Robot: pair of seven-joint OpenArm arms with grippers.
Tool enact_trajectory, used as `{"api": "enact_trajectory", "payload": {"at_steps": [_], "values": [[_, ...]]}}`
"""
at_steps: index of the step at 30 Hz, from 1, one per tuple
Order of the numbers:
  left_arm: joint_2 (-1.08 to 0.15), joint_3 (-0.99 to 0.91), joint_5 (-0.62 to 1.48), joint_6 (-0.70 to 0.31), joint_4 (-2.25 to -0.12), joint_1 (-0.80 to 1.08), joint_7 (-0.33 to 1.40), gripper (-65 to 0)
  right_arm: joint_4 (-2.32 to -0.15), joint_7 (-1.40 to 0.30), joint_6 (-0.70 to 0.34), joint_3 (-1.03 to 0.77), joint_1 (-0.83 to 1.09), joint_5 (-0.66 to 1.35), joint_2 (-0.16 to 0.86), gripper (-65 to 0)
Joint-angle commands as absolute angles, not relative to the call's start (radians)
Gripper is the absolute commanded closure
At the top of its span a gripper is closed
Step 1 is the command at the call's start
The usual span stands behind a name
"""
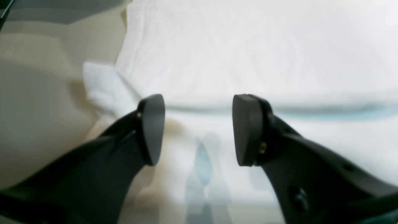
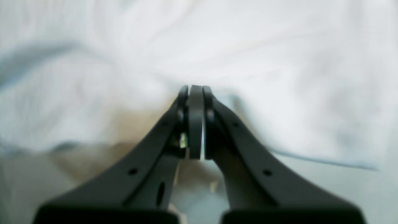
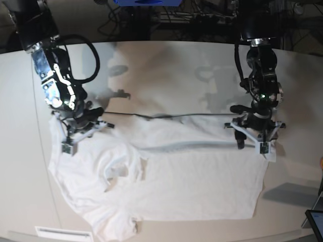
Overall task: Fold the T-shirt properly
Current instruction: 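Move both grippers to the folded edge and grasp it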
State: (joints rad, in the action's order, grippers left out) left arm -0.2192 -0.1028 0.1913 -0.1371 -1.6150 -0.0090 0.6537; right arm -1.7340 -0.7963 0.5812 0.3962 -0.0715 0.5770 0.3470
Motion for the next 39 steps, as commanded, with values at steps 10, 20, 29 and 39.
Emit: {"api": "enact_trajectory", "payload": {"at_steps": [10,20,29,39], "values": [[-0.26,-0.291,0.182,-0.125,-1.629,0.024,0.636,-6.7,-1.767,-0.777,0.458,0.282,-0.05,0.568,0.351,-17.0],[-0.268,-0.28,0.183,-0.125,-1.586,-0.001,0.636,-30.9,-1.639,-0.802,0.444,0.282,-0.076,0.568,0.375,-23.1],[-0.266,-0.254,0.182,-0.231,-1.508,-0.035,0.638,-37.1,-1.632,-0.759,0.372,0.283,-0.073,0.565,0.407,-23.5],[-0.266,-0.252,0.182,-0.209,-1.415,-0.119,0.634,-36.8,-1.609,-0.754,0.369,0.282,-0.076,0.363,0.364,-23.6]]}}
